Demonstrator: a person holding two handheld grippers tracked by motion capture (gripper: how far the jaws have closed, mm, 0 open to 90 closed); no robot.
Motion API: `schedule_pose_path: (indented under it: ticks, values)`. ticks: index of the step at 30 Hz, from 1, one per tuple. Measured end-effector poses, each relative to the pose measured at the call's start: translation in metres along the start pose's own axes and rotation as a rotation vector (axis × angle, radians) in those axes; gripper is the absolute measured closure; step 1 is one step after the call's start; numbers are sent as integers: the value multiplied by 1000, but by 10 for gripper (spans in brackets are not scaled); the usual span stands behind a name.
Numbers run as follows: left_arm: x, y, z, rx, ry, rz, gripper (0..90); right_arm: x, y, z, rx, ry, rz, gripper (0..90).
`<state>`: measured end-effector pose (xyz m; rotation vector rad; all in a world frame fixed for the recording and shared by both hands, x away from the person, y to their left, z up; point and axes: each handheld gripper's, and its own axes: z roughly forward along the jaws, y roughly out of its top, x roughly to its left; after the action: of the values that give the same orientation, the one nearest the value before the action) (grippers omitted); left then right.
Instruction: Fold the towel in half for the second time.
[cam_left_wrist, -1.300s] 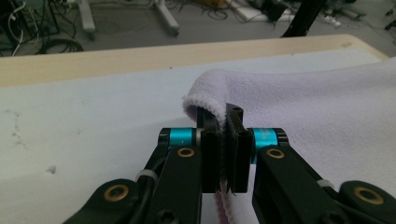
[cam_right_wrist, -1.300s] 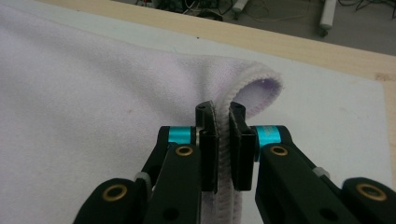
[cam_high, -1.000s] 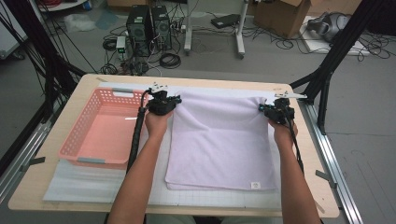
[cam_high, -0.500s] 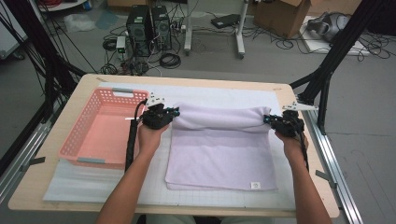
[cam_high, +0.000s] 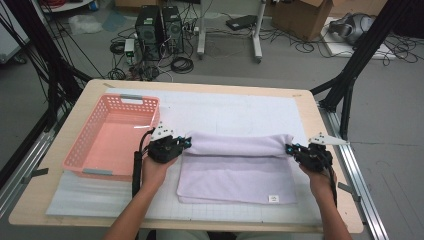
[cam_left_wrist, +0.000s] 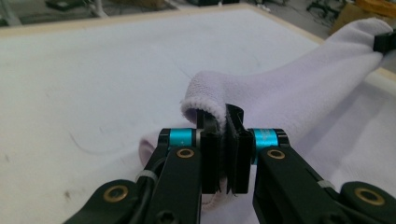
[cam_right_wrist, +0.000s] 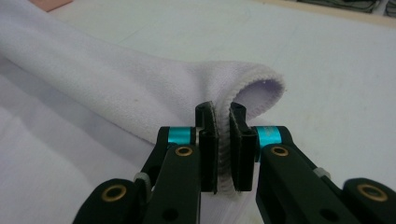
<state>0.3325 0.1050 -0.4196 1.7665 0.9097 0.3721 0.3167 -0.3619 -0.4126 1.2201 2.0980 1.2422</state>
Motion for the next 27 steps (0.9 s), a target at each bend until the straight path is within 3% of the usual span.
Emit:
schedule_pose_path:
  ticks: [4,6,7,8,9,11,13,15,17,21,23,25,26,27]
  values:
    - [-6,-14,-6,26,-18,7,851,7,-23,-4,12,16,6,838]
    - [-6,-19,-6,40,-2,25,790,9,-29,-2,43,23,5,812]
    - [-6,-18,-5,47,11,25,663,9,-29,-3,45,24,3,752]
    - [-4,-17,-5,55,18,22,546,9,-29,-5,42,26,33,628]
    - [-3,-15,-5,50,25,22,497,8,-28,-8,35,14,62,560]
    - [-1,-9,-4,32,41,9,414,5,-27,-14,8,-17,67,498]
    - [3,-4,-2,20,46,0,402,0,-22,-20,-18,-45,92,449]
    - [7,0,0,23,45,-26,395,-5,-15,-21,-44,-44,114,418]
    - [10,-1,4,45,33,-33,435,-10,-8,-16,-23,-39,132,406]
    - [14,-7,16,111,37,-57,499,-13,6,5,35,-34,110,429]
    - [12,-7,18,127,29,-47,563,-12,10,14,76,-26,84,534]
    - [12,-9,19,158,15,-31,736,-10,12,19,120,-28,50,776]
    - [11,-9,18,164,9,-37,810,-9,12,19,132,-14,26,847]
    - [11,-8,16,160,6,-32,835,-8,11,18,128,-14,22,858]
